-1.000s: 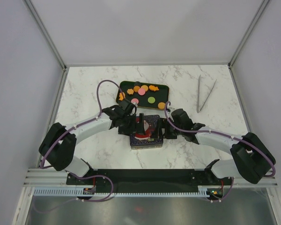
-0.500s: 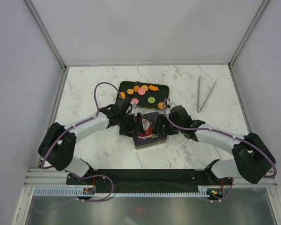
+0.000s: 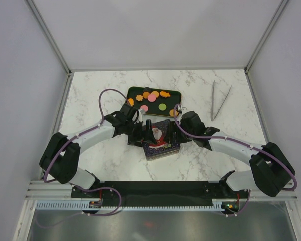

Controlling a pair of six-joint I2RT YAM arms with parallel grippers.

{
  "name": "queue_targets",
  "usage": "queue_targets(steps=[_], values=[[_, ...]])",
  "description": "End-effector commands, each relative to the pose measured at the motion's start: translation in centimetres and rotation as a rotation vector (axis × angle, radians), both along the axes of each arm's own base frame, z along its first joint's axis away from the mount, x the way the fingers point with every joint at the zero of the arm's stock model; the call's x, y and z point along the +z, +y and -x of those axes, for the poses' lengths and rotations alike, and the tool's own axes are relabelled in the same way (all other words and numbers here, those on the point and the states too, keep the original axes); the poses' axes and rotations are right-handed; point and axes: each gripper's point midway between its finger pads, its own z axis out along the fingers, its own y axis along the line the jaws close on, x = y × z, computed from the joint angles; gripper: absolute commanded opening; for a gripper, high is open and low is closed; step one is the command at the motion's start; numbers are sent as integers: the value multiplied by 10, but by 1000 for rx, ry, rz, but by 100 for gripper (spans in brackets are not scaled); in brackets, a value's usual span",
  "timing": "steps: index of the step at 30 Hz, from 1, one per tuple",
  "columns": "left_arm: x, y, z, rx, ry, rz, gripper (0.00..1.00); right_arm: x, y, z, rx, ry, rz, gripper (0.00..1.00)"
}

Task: Pack the cookies

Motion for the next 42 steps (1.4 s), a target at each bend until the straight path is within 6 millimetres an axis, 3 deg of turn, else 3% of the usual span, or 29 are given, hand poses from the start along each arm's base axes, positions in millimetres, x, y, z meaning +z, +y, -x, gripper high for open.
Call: queue_targets(steps=[1, 9, 19, 32, 37, 42], values=[[20, -10, 0, -55, -43, 103, 93, 18, 10, -8, 27, -52, -37, 90], [11, -8, 2, -49, -18, 97, 86, 13, 7, -4, 15, -40, -32, 85], [1, -4, -1, -28, -14, 58, 93, 0, -14, 9, -37, -17, 7, 93], [-4, -1, -1, -25, -11, 34, 93, 8, -34, 13, -85, 49, -182, 96], [-4, -2, -2, -27, -13, 35, 93, 10, -29, 19, -89, 80, -278, 96], [-6, -3, 0, -28, -8, 28, 93, -2, -25, 25, -120, 125, -388, 87]])
